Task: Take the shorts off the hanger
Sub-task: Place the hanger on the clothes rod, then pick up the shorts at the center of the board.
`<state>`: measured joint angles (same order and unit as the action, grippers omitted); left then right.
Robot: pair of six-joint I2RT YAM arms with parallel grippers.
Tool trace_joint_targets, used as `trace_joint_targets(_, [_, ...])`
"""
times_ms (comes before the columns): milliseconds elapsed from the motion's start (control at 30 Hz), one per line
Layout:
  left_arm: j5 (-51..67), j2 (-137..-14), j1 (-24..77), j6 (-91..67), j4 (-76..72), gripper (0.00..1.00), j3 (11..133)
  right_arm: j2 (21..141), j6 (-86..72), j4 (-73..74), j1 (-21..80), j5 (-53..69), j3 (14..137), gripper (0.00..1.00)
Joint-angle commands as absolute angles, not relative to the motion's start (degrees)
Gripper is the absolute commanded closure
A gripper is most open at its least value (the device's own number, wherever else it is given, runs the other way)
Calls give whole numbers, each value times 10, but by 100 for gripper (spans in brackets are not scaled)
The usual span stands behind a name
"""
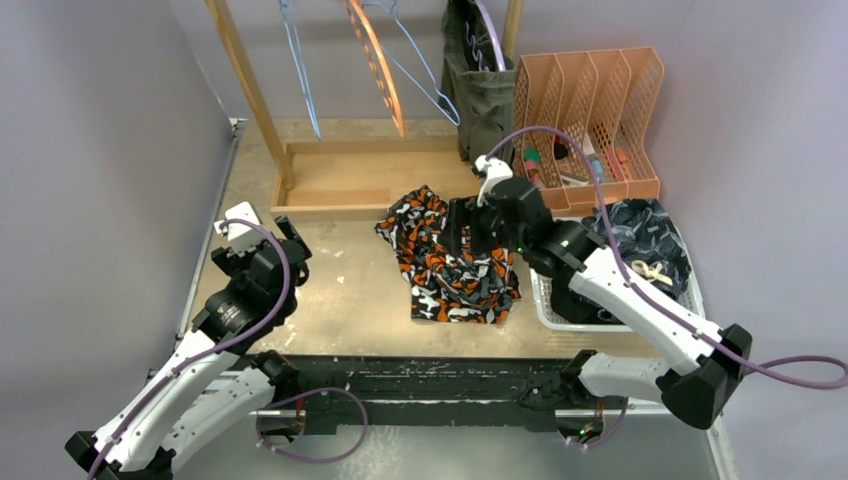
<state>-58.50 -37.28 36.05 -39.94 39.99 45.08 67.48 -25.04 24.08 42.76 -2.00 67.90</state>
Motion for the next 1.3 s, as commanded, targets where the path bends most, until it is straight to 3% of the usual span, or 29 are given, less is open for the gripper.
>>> trace_joint_targets(0, [-603, -373, 359, -407, 389, 12, 448, 704, -342, 263, 475, -86, 639, 16])
trace_joint_targets(167, [-599, -373, 359, -407, 389, 12, 448, 754, -465, 300, 541, -267, 613, 1])
trace_joint_targets(400, [-598, -365, 359, -405, 386, 12, 447, 866, -509, 306, 540, -304, 591, 0])
trace_joint_targets(533, [-598, -362, 359, -405, 386, 12, 446, 920, -500, 237, 540, -269, 560, 1])
trace_joint_targets(700, [-600, -359, 359, -405, 388, 12, 446, 944, -468, 178, 542, -221, 537, 25])
trace_joint_targets(800, [-604, -356, 359, -406, 388, 12, 446, 907, -433, 207, 585, -255, 566, 61])
trace_joint_targets(900, [-606, -350, 359, -406, 387, 12, 445, 844, -365, 203, 617, -232, 585, 80])
trace_joint_targets(1033, [-613, -346, 359, -406, 390, 12, 447, 742, -323, 195, 630, -159, 593, 90])
trace_joint_targets(1267, [-620, -331, 360, -410, 389, 12, 443, 586, -338, 191, 636, -150, 562, 86])
